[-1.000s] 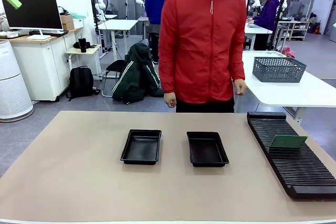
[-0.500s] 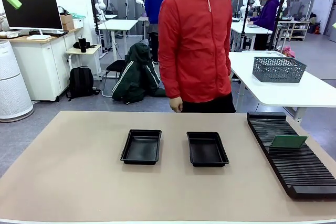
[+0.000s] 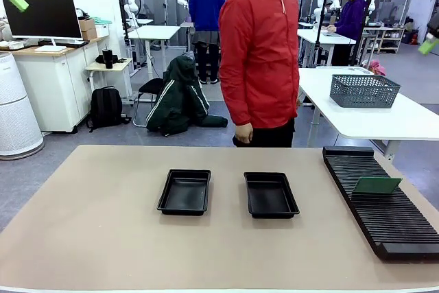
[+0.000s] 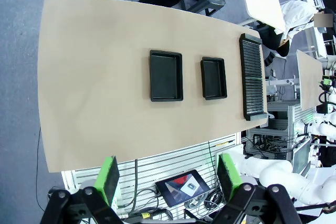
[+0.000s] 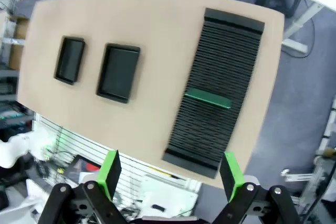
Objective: Inspect and transfer BCBs to ESD trays.
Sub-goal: Pick up the Blank PCB from the PCB Rack and place it in the left ESD tray.
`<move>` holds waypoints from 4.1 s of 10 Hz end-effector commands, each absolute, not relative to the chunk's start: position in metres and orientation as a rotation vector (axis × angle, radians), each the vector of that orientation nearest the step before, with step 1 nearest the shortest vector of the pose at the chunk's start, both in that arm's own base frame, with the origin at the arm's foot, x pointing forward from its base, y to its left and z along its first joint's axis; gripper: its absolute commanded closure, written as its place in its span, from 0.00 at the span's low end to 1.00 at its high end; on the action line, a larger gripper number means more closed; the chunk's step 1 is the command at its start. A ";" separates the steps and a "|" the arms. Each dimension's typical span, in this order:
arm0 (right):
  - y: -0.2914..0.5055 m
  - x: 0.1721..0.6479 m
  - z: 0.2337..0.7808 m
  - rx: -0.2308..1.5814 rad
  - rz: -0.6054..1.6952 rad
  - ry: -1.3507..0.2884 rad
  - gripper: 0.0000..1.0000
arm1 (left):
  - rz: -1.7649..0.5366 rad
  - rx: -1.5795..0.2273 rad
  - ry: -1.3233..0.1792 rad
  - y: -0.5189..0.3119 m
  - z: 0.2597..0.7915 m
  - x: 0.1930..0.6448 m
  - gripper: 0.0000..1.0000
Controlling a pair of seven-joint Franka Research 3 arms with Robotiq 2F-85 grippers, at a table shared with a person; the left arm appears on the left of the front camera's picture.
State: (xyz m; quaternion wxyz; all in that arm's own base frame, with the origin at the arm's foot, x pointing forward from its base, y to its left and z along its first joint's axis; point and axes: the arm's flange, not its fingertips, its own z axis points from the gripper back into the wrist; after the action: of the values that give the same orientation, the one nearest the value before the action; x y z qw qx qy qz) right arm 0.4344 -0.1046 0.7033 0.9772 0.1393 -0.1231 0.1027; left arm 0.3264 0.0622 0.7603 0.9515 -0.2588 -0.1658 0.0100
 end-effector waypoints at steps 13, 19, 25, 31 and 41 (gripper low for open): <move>-0.061 0.464 0.522 -0.135 1.346 -0.219 0.00 | 0.020 -0.526 -0.338 0.062 0.760 0.325 0.00; -0.066 0.469 0.451 -0.095 1.460 -0.162 0.00 | 0.020 -0.526 -0.338 0.062 0.760 0.325 0.00; -0.067 0.460 0.403 -0.042 1.478 -0.166 0.00 | 0.020 -0.526 -0.338 0.062 0.760 0.325 0.00; -0.071 0.448 0.375 -0.068 1.476 -0.256 0.00 | 0.020 -0.526 -0.338 0.062 0.760 0.325 0.00; -0.074 0.455 0.362 -0.063 1.454 -0.261 0.46 | 0.020 -0.526 -0.338 0.062 0.760 0.325 0.00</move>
State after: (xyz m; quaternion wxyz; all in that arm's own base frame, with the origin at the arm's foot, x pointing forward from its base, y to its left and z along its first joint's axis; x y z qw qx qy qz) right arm 0.4513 -0.0688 0.3673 0.7446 -0.0271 -0.1036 0.6589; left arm 0.3263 0.0621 0.7608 0.9515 -0.2586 -0.1662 0.0098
